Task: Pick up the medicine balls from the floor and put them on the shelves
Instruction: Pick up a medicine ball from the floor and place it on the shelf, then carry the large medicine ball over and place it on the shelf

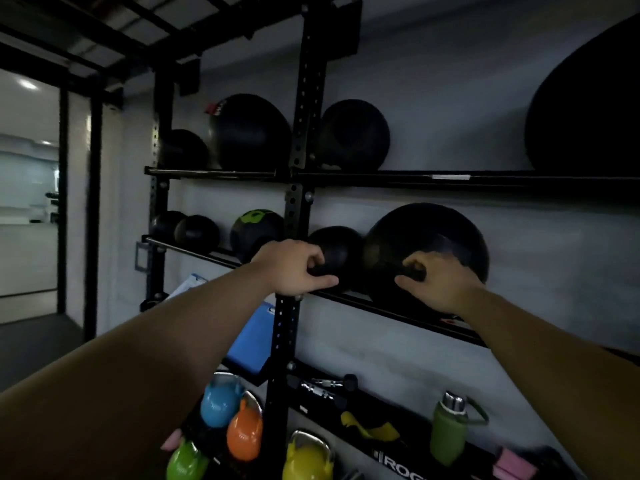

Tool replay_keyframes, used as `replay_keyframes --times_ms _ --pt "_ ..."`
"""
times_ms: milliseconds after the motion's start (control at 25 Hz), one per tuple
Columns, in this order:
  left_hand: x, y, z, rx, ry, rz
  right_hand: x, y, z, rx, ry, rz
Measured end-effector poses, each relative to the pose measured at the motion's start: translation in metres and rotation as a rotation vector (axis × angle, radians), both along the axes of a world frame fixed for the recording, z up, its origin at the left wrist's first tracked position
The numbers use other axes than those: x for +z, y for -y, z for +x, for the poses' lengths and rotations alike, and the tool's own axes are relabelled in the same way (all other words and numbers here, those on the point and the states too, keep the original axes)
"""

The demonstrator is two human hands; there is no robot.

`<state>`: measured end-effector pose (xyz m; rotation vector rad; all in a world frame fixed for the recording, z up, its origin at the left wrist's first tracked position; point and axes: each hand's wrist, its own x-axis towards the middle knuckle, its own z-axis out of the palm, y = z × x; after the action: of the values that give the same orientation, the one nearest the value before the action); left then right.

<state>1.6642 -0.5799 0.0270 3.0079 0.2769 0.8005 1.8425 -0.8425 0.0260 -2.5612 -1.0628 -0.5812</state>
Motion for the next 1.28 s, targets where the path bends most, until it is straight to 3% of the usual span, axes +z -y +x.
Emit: replay_keyframes --times_ms 200,360,560,720,1000,1280 --pt "-0.006 -0.032 -0.125 0.178 -0.041 -0.034 0.0 -0.012 -0.076 0.06 -0.031 -0.038" --pt "-0.012 -0.021 -0.25 0.371 -0.029 -0.106 0.01 -0.033 -0.144 0.228 -0.068 -0.01" --pt "-0.026 0.053 -0.407 0.591 0.055 -0.143 -0.022 -0.052 -0.26 0.539 -0.125 0.04" --pt "-0.064 0.127 -0.524 0.813 -0.062 -0.166 -0.077 -0.052 -0.351 0.704 -0.212 0.024" --pt "-0.105 0.261 -0.749 1.208 -0.156 -0.267 -0.16 -0.052 -0.553 1.033 -0.349 -0.192" --pt "-0.133 0.33 -0.945 1.443 -0.16 -0.327 -0.17 -0.071 -0.804 1.274 -0.342 -0.319"
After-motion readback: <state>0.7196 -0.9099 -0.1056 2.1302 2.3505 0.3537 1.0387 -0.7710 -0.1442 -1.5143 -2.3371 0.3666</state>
